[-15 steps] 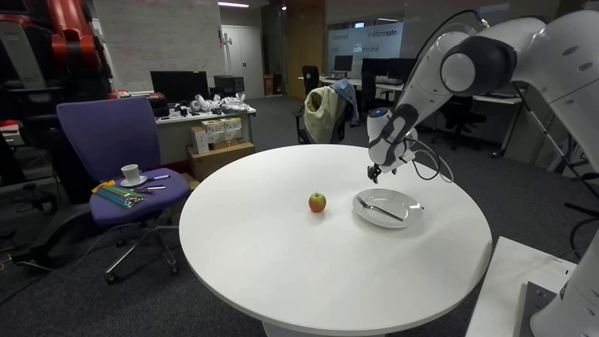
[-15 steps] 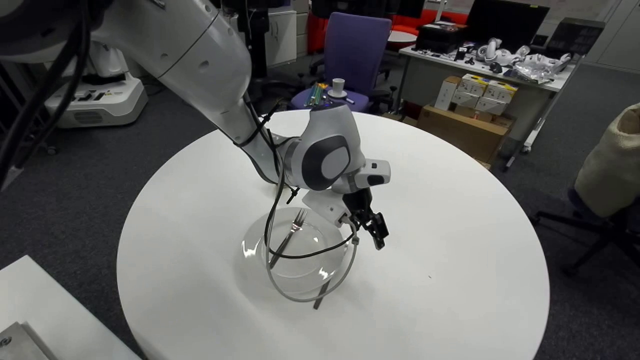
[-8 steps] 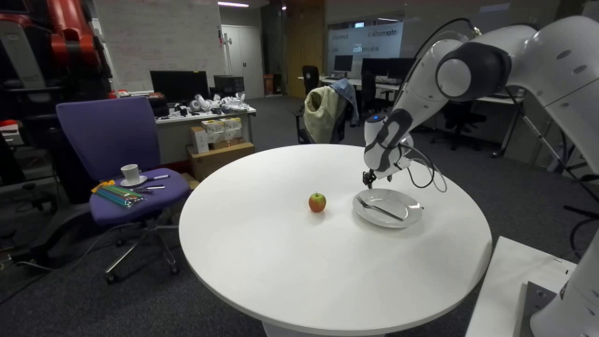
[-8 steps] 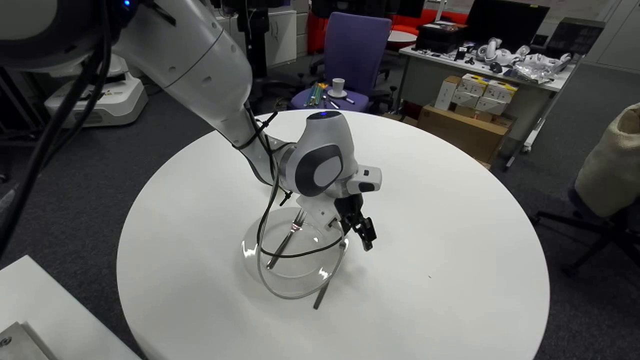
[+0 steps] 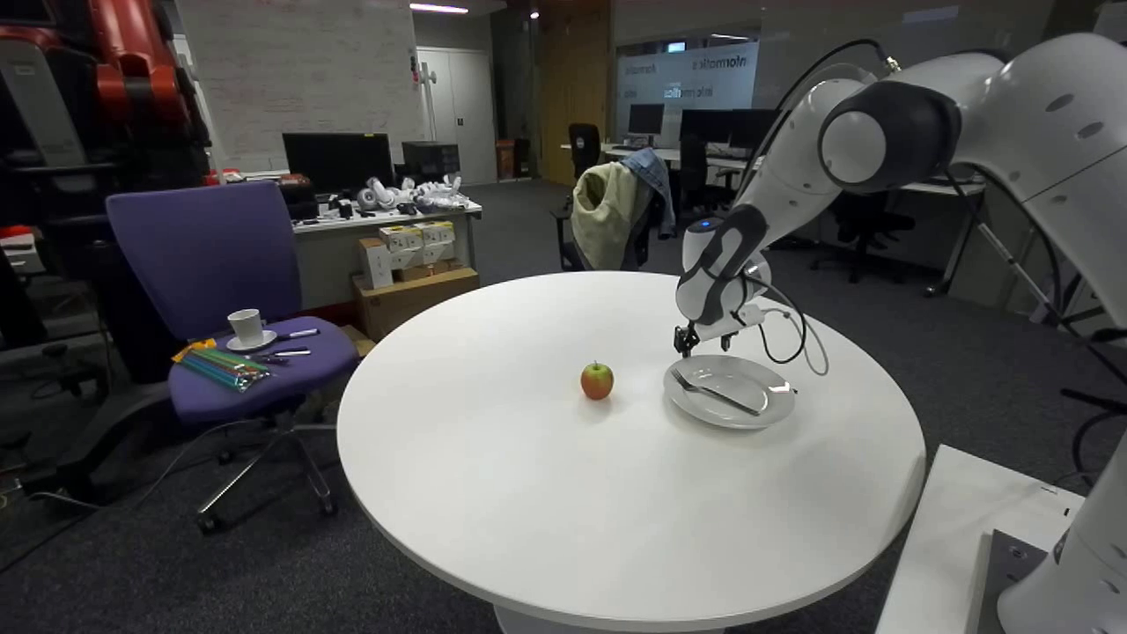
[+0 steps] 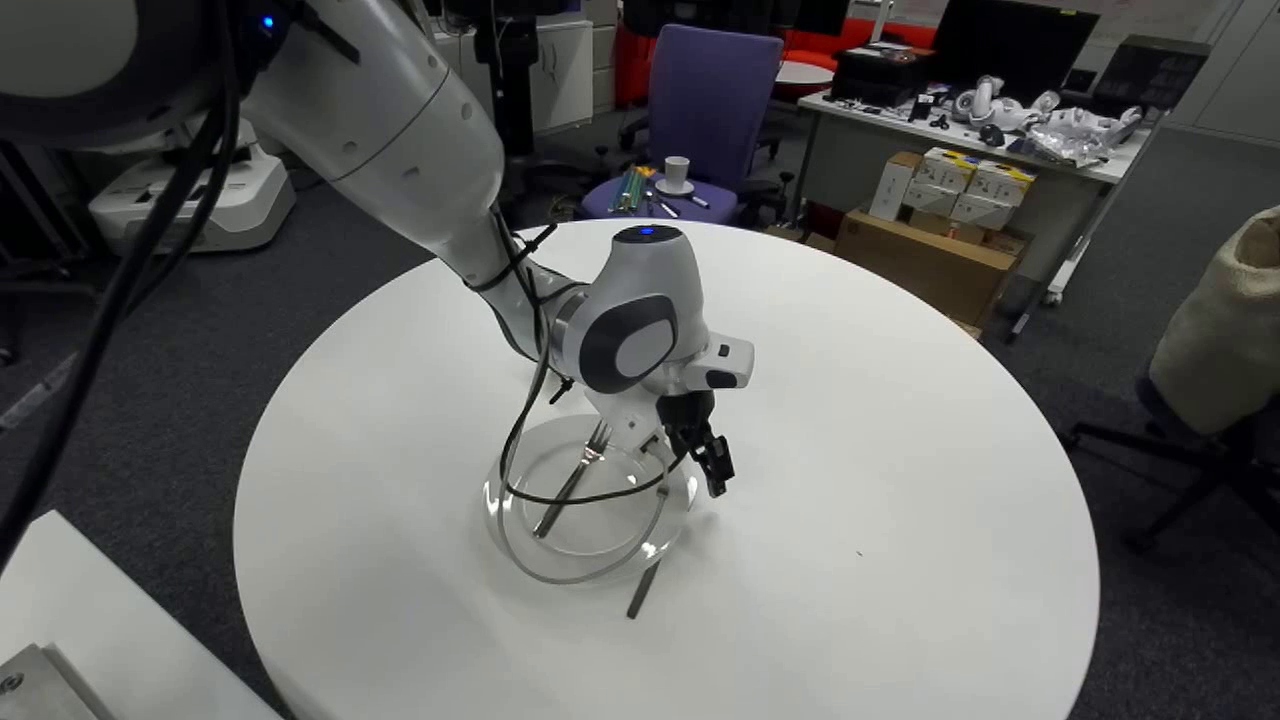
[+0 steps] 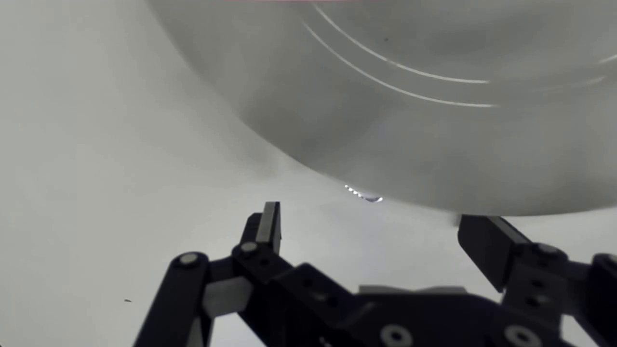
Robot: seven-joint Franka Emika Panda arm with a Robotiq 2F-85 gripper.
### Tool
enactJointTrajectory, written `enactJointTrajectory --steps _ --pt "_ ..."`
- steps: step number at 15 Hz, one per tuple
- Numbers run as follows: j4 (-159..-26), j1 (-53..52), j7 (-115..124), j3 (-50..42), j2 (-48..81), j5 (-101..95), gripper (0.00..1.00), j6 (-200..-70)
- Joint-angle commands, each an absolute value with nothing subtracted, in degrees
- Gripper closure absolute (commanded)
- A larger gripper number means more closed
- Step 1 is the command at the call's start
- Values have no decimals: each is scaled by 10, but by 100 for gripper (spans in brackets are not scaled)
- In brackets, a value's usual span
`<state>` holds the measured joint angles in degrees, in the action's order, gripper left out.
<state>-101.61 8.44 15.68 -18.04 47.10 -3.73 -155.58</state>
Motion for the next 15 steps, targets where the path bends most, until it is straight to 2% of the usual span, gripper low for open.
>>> enactJointTrajectory --steps 1,9,15 --pt "-1019 126 115 -133 452 6 0 -1557" --pt "-1025 221 17 -36 434 106 0 -1519" --pt "-1029 252 -35 -17 412 140 0 -1456"
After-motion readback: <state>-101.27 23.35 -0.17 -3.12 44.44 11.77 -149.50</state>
